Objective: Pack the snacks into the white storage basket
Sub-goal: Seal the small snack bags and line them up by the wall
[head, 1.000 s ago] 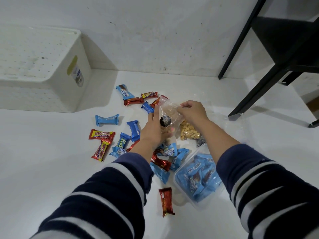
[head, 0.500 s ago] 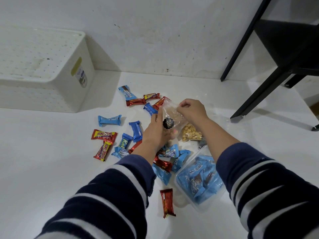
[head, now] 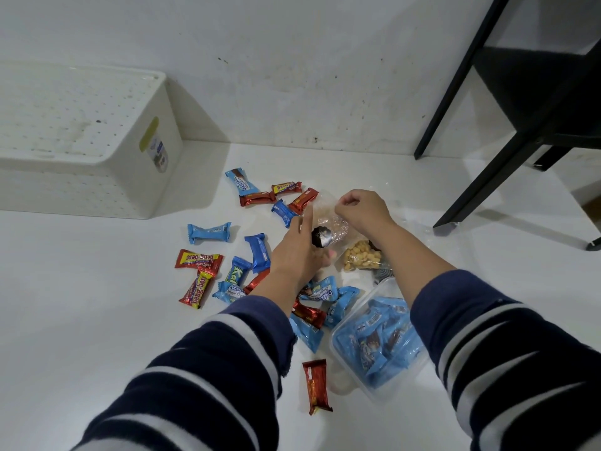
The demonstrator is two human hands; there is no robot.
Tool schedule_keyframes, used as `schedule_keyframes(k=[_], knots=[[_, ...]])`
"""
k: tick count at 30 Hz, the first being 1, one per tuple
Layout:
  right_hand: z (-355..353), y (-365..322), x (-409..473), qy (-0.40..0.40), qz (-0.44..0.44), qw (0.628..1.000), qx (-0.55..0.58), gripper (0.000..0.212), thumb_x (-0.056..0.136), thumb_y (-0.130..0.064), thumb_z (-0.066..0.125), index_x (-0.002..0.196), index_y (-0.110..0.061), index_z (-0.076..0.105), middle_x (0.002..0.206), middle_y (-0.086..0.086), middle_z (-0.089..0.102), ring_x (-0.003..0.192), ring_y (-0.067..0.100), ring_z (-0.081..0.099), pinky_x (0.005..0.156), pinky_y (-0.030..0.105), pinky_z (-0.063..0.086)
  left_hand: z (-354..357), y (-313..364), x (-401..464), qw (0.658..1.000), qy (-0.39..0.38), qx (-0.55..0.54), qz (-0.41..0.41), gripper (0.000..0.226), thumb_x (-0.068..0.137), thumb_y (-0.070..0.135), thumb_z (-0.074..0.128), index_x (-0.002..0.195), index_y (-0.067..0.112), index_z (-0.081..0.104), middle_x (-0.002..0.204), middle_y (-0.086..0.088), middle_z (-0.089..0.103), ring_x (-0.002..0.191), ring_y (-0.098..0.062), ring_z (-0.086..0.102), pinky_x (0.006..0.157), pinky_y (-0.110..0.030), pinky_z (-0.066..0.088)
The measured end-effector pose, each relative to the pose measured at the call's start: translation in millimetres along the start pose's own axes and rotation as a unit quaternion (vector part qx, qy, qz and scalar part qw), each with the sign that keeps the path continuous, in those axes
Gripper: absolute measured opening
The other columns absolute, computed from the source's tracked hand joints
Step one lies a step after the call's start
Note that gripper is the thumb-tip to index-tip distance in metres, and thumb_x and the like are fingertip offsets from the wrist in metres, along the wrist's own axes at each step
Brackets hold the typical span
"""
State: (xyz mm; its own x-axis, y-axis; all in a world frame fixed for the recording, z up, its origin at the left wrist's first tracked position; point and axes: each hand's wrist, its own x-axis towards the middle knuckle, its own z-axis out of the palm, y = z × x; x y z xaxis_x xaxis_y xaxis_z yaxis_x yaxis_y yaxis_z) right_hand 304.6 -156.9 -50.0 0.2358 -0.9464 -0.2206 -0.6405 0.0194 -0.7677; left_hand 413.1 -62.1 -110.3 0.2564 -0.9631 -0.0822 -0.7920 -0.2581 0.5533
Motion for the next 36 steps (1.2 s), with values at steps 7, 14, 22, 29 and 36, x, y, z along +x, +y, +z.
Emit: schedule_keyframes(k=[7, 14, 22, 29, 36], knots=[[-1.8, -1.0, -0.7, -0.005, -0.002, 1.000, 0.004, 0.007, 0.081, -0.016, 0.062, 0.076, -0.021, 0.062, 0.081, -0.002, 0.060, 0.082, 0.018, 0.058, 0.074, 0.027, 0.047, -0.7, 2.0, -0.9, 1.000, -0.006, 0.027, 0.005, 0.101, 0.084, 0.049, 0.063, 0.152, 0.025, -0.008, 0.148, -0.004, 0.028, 0.113, -0.025, 0.056, 0.072, -0.039, 0.056], [-4.5, -2.6, -2.3, 0.003, -0.003, 1.000, 0.018, 0.008, 0.083, -0.017, 0.060, 0.079, -0.022, 0.063, 0.077, -0.005, 0.059, 0.080, 0.017, 0.058, 0.072, 0.026, 0.046, 0.3, 4.3, 0.2, 1.000, -0.010, 0.028, 0.006, 0.101, 0.083, 0.047, 0.066, 0.152, 0.029, -0.005, 0.151, -0.002, 0.026, 0.121, -0.026, 0.053, 0.079, -0.044, 0.057], [-3.5, -3.6, -0.3, 0.010, -0.009, 1.000, 0.020, 0.022, 0.084, -0.016, 0.061, 0.067, -0.030, 0.059, 0.073, -0.010, 0.061, 0.080, 0.017, 0.061, 0.078, 0.030, 0.052, 1.6, 5.3, 0.5, 0.998, -0.011, 0.051, 0.028, 0.106, 0.081, 0.044, 0.070, 0.152, 0.027, -0.007, 0.153, -0.003, 0.023, 0.115, -0.027, 0.055, 0.071, -0.039, 0.055], [-3.3, -7.4, -2.7, 0.003, -0.002, 1.000, 0.026, 0.015, 0.081, -0.022, 0.061, 0.068, -0.030, 0.060, 0.084, -0.004, 0.065, 0.088, 0.022, 0.066, 0.085, 0.038, 0.056, 1.8, 4.8, -0.8, 0.999, -0.007, 0.042, 0.023, 0.105, 0.081, 0.046, 0.069, 0.151, 0.030, -0.007, 0.150, -0.003, 0.026, 0.109, -0.026, 0.059, 0.071, -0.042, 0.057], [-1.3, -9.6, -3.9, 0.015, -0.003, 1.000, 0.022, 0.013, 0.078, -0.020, 0.056, 0.067, -0.027, 0.055, 0.070, -0.005, 0.057, 0.073, 0.022, 0.059, 0.080, 0.041, 0.054, 0.2, 6.5, -3.1, 0.998, -0.007, 0.043, 0.037, 0.104, 0.082, 0.043, 0.070, 0.152, 0.029, -0.006, 0.151, -0.002, 0.026, 0.115, -0.026, 0.056, 0.076, -0.043, 0.057]])
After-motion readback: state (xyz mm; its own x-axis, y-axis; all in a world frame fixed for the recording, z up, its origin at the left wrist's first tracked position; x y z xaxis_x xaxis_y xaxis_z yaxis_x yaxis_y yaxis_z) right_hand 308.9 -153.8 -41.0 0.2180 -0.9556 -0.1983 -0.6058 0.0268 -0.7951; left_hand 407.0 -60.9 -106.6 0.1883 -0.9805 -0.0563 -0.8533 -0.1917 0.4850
